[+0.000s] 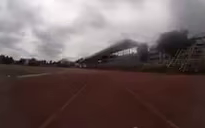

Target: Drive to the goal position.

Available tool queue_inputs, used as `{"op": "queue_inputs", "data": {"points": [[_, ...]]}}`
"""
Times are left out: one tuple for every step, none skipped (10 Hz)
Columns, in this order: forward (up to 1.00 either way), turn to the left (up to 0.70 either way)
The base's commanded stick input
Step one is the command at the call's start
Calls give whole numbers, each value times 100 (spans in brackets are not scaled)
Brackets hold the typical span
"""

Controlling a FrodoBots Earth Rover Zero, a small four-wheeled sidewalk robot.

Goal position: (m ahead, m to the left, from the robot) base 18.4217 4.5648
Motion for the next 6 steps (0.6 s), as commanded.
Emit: {"op": "queue_inputs", "data": {"points": [[67, 0], [67, 0], [67, 0], [67, 0], [67, 0], [67, 0]]}}
